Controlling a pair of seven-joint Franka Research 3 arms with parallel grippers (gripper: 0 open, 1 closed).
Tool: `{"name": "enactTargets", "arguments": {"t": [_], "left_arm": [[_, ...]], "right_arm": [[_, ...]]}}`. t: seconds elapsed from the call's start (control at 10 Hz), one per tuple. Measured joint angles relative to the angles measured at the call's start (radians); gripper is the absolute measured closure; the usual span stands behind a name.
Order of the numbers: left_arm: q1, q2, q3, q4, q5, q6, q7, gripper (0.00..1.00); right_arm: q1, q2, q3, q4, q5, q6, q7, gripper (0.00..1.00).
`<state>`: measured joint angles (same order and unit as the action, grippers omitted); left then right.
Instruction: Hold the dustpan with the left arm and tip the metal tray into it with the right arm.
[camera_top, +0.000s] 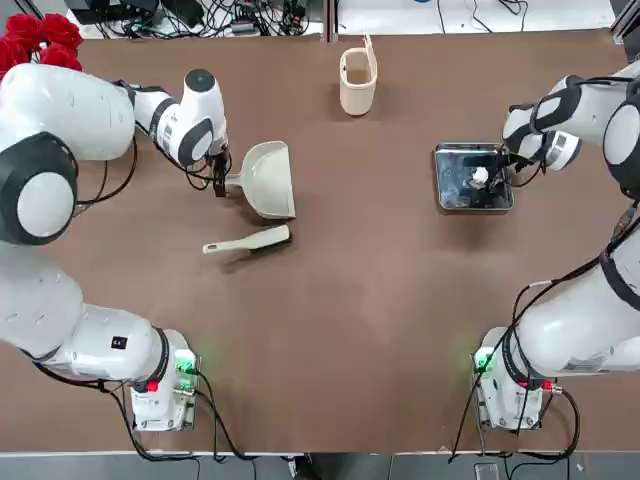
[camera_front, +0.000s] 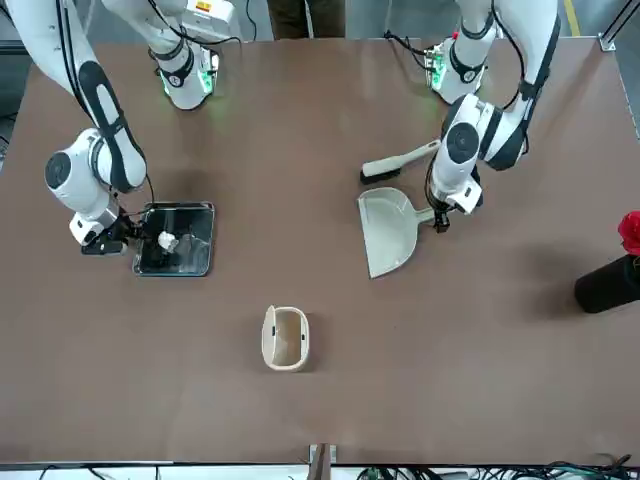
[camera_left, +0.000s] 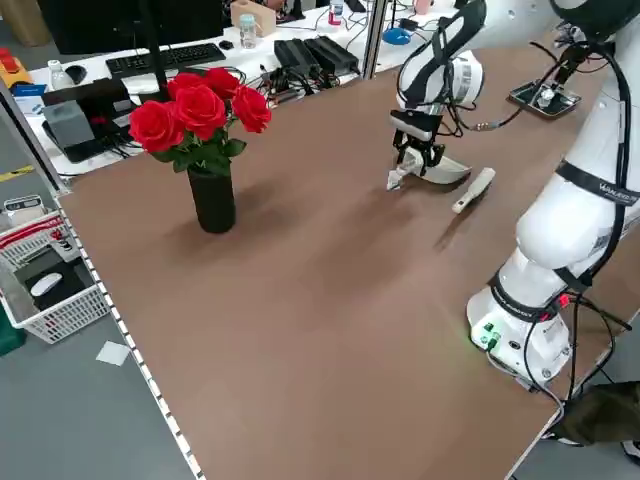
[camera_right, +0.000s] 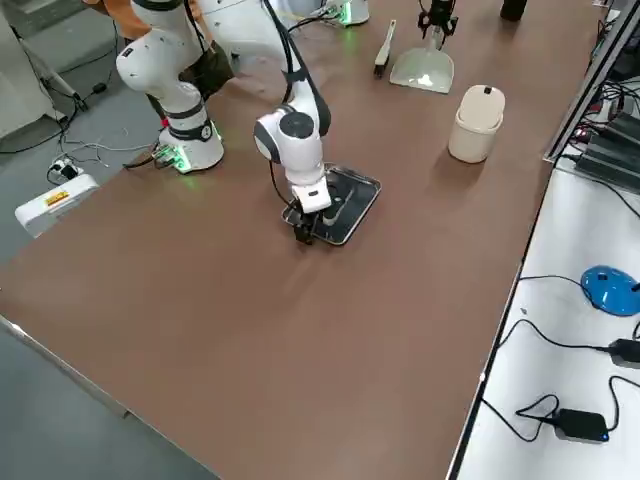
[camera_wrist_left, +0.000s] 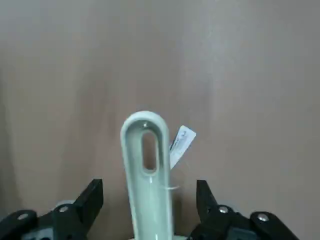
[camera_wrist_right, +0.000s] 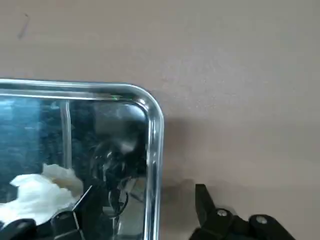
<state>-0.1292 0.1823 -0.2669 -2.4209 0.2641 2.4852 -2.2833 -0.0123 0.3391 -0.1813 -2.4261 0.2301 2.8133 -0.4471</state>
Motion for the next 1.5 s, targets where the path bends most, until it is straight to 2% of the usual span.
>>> {"name": "enactTargets", "arguments": {"t": [0.1, 0.3, 0.5, 0.7, 0.8, 0.9, 1.0, 1.4, 1.5], "left_arm": [[0.0, 0.014, 0.0, 0.0, 0.015, 0.01, -0.016, 0.18], [0.0, 0.019, 0.0, 0.004, 0.018, 0.016, -0.018, 0.19], [0.0, 0.019, 0.0, 0.008, 0.018, 0.016, -0.019, 0.19], [-0.001, 0.019, 0.0, 0.01, 0.018, 0.016, -0.019, 0.22], [-0.001, 0.018, 0.0, 0.01, 0.018, 0.016, -0.019, 0.29], [-0.001, 0.018, 0.0, 0.01, 0.018, 0.016, -0.019, 0.43], [-0.002, 0.018, 0.0, 0.011, 0.018, 0.016, -0.019, 0.48], [-0.004, 0.015, -0.001, 0.02, 0.019, 0.016, -0.019, 0.43], [-0.004, 0.014, -0.001, 0.021, 0.019, 0.016, -0.019, 0.49]], "right_arm": [[-0.001, 0.016, 0.0, 0.002, 0.001, 0.011, -0.008, 0.21], [-0.003, 0.018, -0.001, 0.009, 0.003, 0.014, -0.02, 0.52], [-0.003, 0.016, 0.0, 0.01, 0.005, 0.012, -0.027, 0.65], [-0.004, 0.014, 0.001, 0.011, 0.006, 0.01, -0.031, 0.71], [-0.004, 0.014, 0.001, 0.011, 0.006, 0.01, -0.033, 0.75], [-0.004, 0.012, 0.002, 0.011, 0.007, 0.009, -0.033, 0.85], [-0.005, 0.01, 0.002, 0.012, 0.012, 0.007, -0.032, 0.88], [-0.006, 0.009, 0.002, 0.032, 0.026, -0.001, -0.1, 0.9], [-0.007, 0.009, 0.002, 0.038, 0.026, -0.01, -0.112, 0.9]]}}
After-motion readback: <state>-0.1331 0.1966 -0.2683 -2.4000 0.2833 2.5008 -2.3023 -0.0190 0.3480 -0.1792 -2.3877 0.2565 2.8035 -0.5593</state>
